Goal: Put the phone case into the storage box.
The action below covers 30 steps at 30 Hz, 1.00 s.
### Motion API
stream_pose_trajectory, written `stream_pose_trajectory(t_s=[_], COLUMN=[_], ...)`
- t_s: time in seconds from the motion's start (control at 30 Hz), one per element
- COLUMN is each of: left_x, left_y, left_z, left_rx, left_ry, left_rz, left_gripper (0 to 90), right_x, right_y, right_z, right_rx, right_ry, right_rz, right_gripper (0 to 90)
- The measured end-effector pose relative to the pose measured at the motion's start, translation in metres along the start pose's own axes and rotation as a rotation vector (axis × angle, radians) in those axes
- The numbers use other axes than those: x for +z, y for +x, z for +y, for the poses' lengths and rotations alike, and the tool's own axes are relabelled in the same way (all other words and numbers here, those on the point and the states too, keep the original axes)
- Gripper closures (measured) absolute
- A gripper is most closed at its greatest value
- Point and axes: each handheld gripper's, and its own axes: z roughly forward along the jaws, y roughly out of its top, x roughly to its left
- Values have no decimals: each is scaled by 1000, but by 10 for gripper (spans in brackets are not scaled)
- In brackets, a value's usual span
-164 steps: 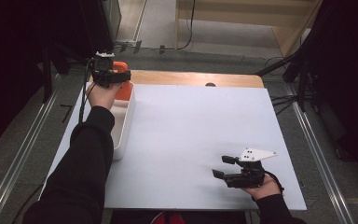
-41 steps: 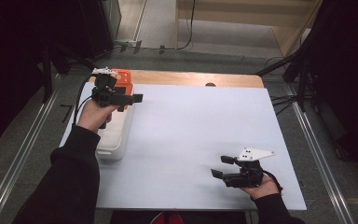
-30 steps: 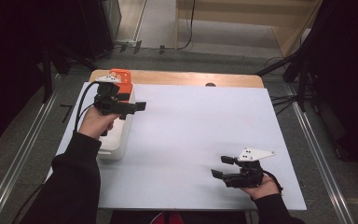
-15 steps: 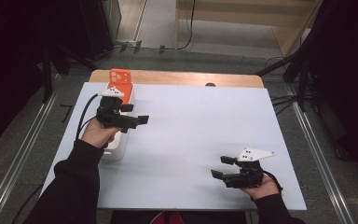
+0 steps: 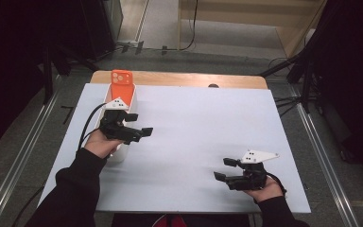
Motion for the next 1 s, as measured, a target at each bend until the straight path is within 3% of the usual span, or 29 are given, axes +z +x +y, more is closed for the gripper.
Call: stream_pose_trajectory(t_s=[0.33,0.43,1.0], left_x=[-1,-1,3], left_y=[-7,-10,-24], left_z=[-13,-18,-38], left_rx=[30,56,121], left_ry=[-4,-2,50], left_rz=[-11,-7,-48], left_gripper=[139,139,139], right_x=[2,2,3], right_y=[0,0,-1], right_z=[1,1,1], right_rx=[9,12,7], right_ry=[11,13,16], right_rz=[9,12,11], right_gripper=[290,289,289])
